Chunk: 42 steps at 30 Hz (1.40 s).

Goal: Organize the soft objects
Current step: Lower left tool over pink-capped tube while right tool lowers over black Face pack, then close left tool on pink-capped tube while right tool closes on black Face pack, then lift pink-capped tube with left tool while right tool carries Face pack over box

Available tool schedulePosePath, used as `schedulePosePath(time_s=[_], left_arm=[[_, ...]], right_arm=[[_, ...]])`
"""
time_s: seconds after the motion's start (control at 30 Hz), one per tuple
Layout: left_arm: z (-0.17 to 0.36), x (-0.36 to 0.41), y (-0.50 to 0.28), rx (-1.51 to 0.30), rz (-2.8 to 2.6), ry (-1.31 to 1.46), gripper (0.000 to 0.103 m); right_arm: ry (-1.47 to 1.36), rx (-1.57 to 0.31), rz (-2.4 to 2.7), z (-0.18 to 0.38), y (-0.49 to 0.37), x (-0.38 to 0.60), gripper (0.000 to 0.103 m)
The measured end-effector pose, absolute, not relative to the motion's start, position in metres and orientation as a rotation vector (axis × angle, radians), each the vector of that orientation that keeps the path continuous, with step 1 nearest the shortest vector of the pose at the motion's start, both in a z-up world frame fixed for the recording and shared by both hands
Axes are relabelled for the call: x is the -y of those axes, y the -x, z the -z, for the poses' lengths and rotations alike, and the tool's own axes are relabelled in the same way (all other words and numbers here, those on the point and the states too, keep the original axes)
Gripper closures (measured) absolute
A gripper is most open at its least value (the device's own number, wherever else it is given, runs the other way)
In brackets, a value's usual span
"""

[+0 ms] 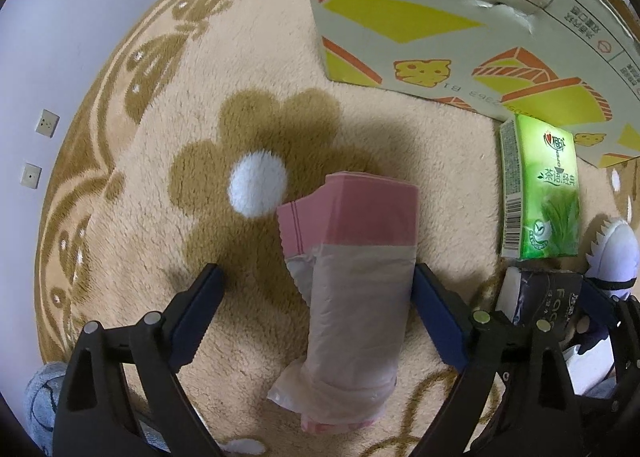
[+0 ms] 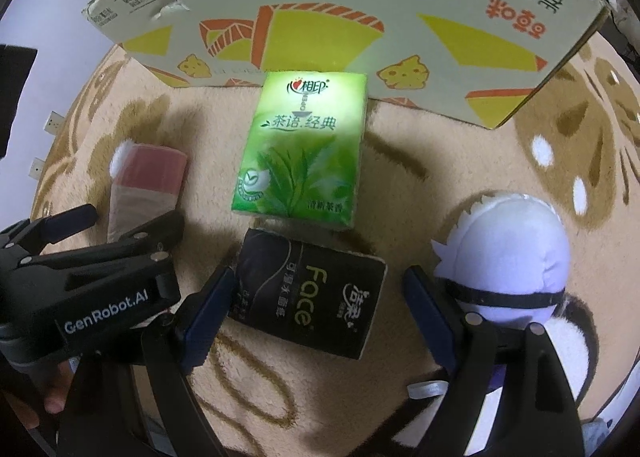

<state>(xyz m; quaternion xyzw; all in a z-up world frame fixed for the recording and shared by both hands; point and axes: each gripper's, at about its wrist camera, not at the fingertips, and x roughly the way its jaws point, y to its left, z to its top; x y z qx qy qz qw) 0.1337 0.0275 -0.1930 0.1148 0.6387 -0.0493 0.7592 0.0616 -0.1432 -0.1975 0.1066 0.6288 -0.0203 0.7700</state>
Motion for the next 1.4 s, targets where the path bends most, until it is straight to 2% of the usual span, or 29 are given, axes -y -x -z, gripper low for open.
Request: schedulePosePath(time_s=[0.07,0.17,0.23,0.3,0.33,0.7,0.8,0.9,1.03,1.4], left_arm=[[0.191,-0.024,-0.135,-1.388,0.114,-0.244,0.016],[0.189,-0.018,-0.137,-1.377,0.129,-0.248,0.027],[0.186,-0.020,-0.132,-1.368,0.157,-0.257,0.045],[0.185,-0.013,-0.129,-1.351,0.187,-0.279,0.059],[0.184,-0.008,-0.127,-1.334,0.184,-0.312,0.061],[0.179,-0.019,-0.125,-1.317,0.194,-0.234,0.064],[0.178,-0.022,-0.126,-1.313,0.194,-0.226,0.074],[0.176,-0.022,-0.126,-1.302,0.190,-0.228,0.076],[0.175,-0.025,-0.120,-1.301,0.219,-0.220,0.088],[0.160,-0.002,-0.107,-1.270,0.287,-0.205,0.089]], right_arm=[[-0.219,-1.364,0.044,0.199,-0.058,0.141,0.014],[-0.180,-1.364,0.054,0.200,-0.053,0.135,0.027],[-0.165,-1.363,0.065,0.200,-0.049,0.133,0.034],[-0.177,-1.361,0.063,0.200,-0.048,0.134,0.034],[-0.182,-1.360,0.063,0.200,-0.047,0.133,0.034],[-0.173,-1.328,0.040,0.193,-0.046,0.130,0.035],[-0.181,-1.325,0.044,0.191,-0.044,0.134,0.035],[-0.192,-1.313,0.045,0.184,-0.042,0.143,0.035],[-0.198,-1.310,0.051,0.179,-0.039,0.154,0.035],[-0.192,-1.302,0.036,0.172,-0.044,0.160,0.035]])
